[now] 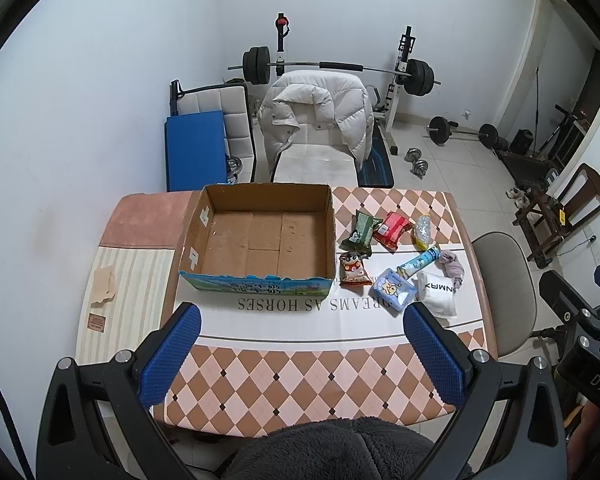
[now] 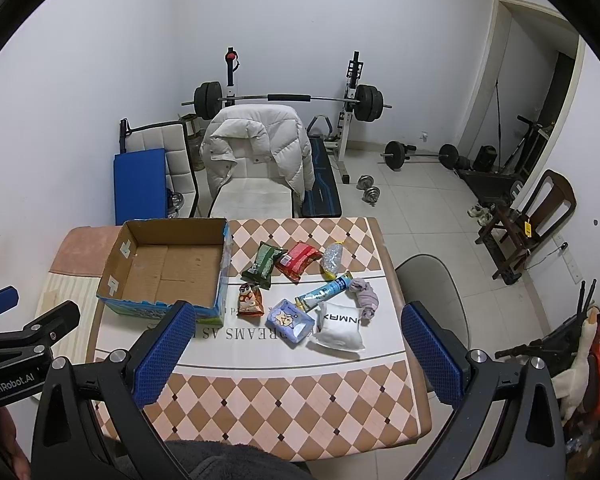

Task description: Organize soft objects

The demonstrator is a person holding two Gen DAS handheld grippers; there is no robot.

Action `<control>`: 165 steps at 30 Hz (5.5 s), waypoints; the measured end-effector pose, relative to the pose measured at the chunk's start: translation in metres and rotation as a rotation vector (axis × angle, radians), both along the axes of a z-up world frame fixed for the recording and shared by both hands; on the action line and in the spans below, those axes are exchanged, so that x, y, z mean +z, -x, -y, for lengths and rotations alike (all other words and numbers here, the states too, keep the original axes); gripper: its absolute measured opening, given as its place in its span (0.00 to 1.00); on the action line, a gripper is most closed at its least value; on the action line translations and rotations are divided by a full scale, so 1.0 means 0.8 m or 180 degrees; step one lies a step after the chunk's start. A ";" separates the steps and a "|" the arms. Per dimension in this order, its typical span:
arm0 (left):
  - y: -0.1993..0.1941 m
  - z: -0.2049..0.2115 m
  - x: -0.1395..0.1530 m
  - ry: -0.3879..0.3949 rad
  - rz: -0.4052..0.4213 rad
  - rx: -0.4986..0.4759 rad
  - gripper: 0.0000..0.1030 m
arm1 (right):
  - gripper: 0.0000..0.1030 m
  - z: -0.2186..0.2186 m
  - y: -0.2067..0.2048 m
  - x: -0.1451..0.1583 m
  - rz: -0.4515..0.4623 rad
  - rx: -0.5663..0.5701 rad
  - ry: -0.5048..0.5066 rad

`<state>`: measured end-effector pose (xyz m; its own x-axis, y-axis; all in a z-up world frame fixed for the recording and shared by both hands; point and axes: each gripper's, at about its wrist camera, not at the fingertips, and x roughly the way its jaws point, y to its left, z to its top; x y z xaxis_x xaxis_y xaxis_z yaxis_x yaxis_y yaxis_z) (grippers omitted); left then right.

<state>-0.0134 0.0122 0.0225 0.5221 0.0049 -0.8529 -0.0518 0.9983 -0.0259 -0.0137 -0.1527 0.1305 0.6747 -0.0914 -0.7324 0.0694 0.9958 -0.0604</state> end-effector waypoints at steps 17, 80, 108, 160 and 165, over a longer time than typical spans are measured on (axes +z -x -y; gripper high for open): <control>-0.103 0.010 -0.040 -0.0018 -0.0239 -0.0300 1.00 | 1.00 0.056 -0.063 -0.051 -0.0345 -0.0283 -0.0488; -0.308 0.235 -0.549 -0.0092 -0.2462 -0.0310 0.48 | 0.82 0.339 -0.253 -0.642 -0.2890 -0.0646 -0.0829; -0.367 -0.070 -0.245 0.0489 -0.1322 -0.0016 0.42 | 0.73 0.032 -0.299 -0.411 -0.1906 0.0739 -0.1294; -0.406 -0.181 -0.216 -0.0225 -0.0917 -0.0115 0.98 | 1.00 -0.222 -0.384 -0.426 -0.1870 0.0475 -0.0802; -0.407 -0.095 -0.166 -0.0424 -0.0607 -0.0458 0.98 | 1.00 -0.125 -0.353 -0.377 -0.1609 0.0186 -0.1077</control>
